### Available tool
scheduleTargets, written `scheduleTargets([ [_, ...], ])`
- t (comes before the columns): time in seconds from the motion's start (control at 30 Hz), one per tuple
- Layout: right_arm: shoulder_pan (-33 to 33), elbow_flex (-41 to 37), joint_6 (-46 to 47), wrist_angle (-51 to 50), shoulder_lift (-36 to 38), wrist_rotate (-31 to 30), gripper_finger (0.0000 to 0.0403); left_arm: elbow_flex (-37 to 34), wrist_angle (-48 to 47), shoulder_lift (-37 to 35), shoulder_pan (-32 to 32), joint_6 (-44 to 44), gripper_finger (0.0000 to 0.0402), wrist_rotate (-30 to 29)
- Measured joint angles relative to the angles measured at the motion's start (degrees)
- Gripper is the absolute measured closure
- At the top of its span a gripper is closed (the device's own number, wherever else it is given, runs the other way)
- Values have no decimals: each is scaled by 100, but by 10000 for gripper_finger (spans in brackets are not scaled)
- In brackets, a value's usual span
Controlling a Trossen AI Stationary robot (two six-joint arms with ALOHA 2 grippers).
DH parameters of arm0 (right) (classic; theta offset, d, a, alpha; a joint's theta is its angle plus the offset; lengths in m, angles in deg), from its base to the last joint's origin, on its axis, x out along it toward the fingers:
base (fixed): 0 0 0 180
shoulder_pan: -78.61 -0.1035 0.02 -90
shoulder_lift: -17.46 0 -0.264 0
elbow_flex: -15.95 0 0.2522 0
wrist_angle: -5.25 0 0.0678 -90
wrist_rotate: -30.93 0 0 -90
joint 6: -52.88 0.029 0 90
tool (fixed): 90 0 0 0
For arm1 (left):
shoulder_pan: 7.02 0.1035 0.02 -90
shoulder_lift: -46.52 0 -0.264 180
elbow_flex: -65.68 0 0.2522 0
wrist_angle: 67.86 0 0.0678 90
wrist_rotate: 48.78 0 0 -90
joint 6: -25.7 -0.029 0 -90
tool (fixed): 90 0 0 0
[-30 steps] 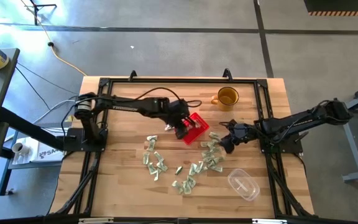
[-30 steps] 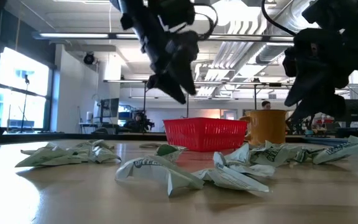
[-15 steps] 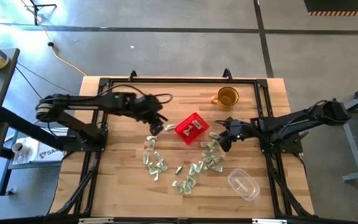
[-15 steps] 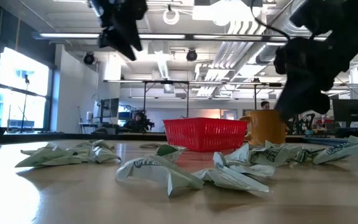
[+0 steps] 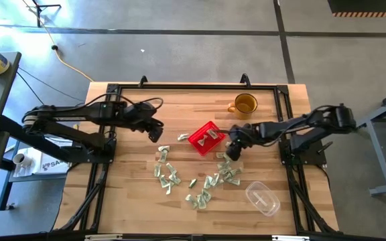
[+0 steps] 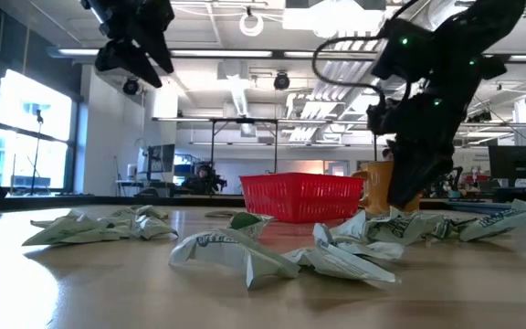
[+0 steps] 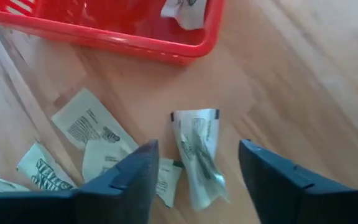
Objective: Pick and place items into bin
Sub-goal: Put the white stevia packet into the red bin
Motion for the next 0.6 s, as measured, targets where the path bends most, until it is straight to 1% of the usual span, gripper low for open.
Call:
scheduleTargets([
  [0.07,29,57,0,1,-226,135,162,-8,-60,-23,0,16,184,-20],
  [0.13,33,72,-4,-1,-432,91,146,-8,-73,-21,0,7,185,-84],
  [0.23,20,104,-4,30,-609,-84,139,-11,-221,-23,0,-22,185,-106],
  [0.3,18,103,-4,29,-675,-169,145,-11,-261,-21,0,-79,186,-111],
  [0.37,21,100,-4,77,-675,-171,160,-11,-317,-21,0,-89,186,-111],
  [0.43,25,91,-1,110,-611,-174,182,-13,-360,-21,0,-91,186,-111],
  [0.6,124,76,305,112,-566,-205,263,-13,-471,-21,0,-192,186,-108],
])
